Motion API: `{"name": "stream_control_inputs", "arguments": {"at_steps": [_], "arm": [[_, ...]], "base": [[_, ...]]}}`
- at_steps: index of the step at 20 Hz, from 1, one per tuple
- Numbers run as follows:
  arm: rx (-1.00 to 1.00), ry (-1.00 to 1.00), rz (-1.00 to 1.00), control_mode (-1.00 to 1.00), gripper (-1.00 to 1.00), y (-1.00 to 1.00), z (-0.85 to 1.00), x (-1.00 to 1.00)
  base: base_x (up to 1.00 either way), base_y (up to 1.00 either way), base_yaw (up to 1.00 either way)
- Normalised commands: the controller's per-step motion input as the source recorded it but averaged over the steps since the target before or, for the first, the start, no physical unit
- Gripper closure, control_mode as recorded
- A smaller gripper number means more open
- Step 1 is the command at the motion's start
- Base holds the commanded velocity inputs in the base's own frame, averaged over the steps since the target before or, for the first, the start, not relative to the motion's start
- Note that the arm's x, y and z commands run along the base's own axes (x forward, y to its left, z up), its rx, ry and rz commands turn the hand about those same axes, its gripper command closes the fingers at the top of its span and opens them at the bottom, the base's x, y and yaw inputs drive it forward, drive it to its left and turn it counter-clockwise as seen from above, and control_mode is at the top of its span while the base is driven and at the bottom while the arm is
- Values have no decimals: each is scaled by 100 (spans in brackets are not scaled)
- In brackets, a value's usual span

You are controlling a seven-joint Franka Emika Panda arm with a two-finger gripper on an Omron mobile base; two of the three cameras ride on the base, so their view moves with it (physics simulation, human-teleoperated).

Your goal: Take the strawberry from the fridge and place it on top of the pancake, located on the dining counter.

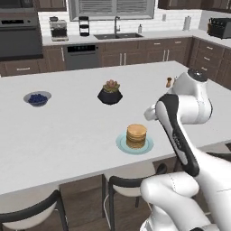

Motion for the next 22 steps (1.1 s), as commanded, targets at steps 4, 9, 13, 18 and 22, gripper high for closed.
{"name": "stream_control_inputs", "arguments": {"at_steps": [4, 9, 13, 18, 22], "arm": [[-6, 26, 3, -100, 100, 28, -21, 100], [-10, 34, 0, -100, 100, 13, -39, 100], [-8, 16, 0, -100, 100, 0, -54, 98], [-7, -1, 7, -100, 100, 0, -81, 60], [0, -11, 14, -100, 100, 0, -52, 71]], "base": [[0, 0, 0], [0, 0, 0], [0, 0, 0], [0, 0, 0], [0, 0, 0]]}}
